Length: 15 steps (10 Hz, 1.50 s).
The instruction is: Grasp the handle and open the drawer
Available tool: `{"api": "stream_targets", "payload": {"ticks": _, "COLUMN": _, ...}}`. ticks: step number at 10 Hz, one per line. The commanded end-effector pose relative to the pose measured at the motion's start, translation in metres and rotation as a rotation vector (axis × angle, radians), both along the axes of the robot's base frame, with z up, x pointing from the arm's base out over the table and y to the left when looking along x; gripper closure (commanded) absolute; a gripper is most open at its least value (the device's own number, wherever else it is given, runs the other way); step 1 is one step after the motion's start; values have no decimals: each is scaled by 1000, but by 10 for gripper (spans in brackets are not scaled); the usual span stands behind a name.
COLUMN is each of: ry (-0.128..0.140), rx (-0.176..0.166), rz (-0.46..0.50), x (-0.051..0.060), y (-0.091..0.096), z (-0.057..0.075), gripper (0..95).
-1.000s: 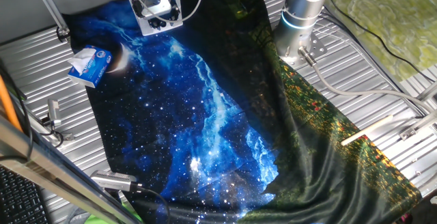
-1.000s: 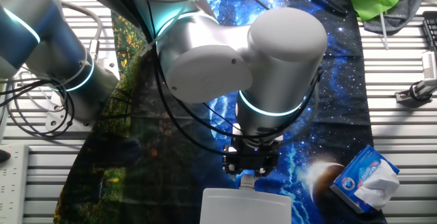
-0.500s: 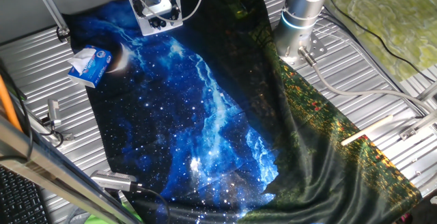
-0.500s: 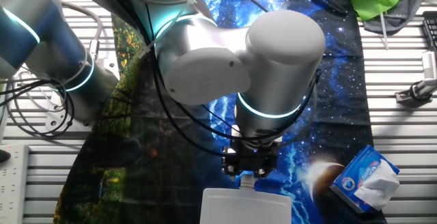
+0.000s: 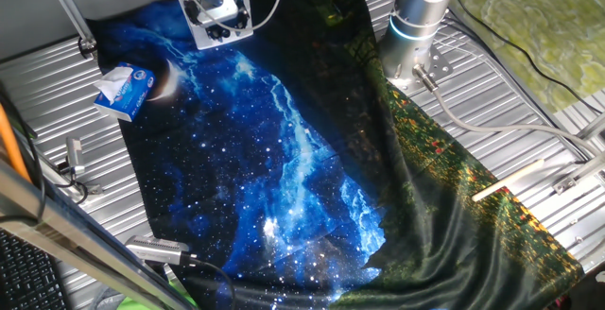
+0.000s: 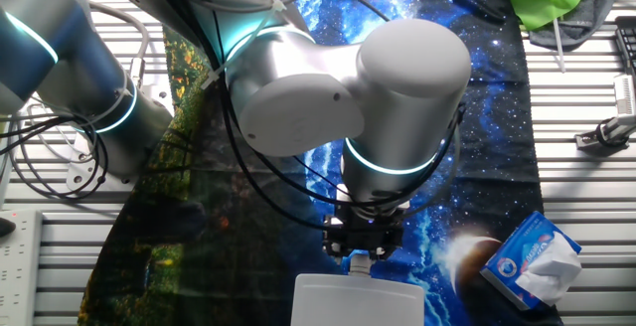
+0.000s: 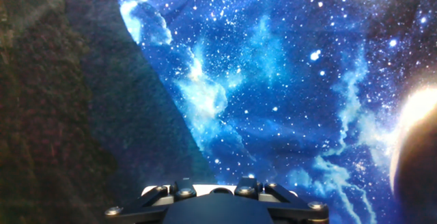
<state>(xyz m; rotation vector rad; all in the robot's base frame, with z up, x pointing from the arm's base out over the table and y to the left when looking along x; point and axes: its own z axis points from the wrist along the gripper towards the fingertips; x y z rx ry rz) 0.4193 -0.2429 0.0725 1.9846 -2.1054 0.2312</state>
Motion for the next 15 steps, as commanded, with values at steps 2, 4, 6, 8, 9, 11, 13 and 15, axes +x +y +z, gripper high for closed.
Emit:
{"api": "stream_targets", "payload": {"ticks": 2, "ry": -2, "rx": -2, "rz": 4, "x": 0, "y": 0, "z": -1, "gripper": 570}}
{"api": "stream_targets", "payload": {"ticks": 4, "ry": -4, "rx": -1, "rz": 4, "x": 0, "y": 0, "z": -3, "gripper": 570}}
{"api": "stream_targets", "payload": {"ticks": 6, "ry": -5, "rx": -1, "rz": 6, "x": 0, "y": 0, "z": -3, "gripper": 570}}
{"api": "stream_targets", "payload": {"ticks": 8, "ry": -7, "rx": -1, "rz": 4, "x": 0, "y": 0, "z": -3, "gripper": 760}}
{"api": "stream_targets", "payload": {"ticks": 9, "ry": -8, "rx": -3, "rz": 2, "x": 0, "y": 0, "z": -3, "gripper": 760}}
{"api": "stream_targets", "payload": {"ticks": 11, "ry": -10, "rx": -2, "rz": 0, "x": 0, "y": 0, "z": -3, "gripper": 950}}
{"api": "stream_targets", "payload": {"ticks": 13, "ry": -14, "rx": -1, "rz": -5, "x": 0, "y": 0, "z": -3, "gripper": 950}}
{"api": "stream_targets", "payload": {"ticks": 15, "ry": -14, "rx": -1, "rz": -6, "x": 0, "y": 0, "z": -3, "gripper": 950}}
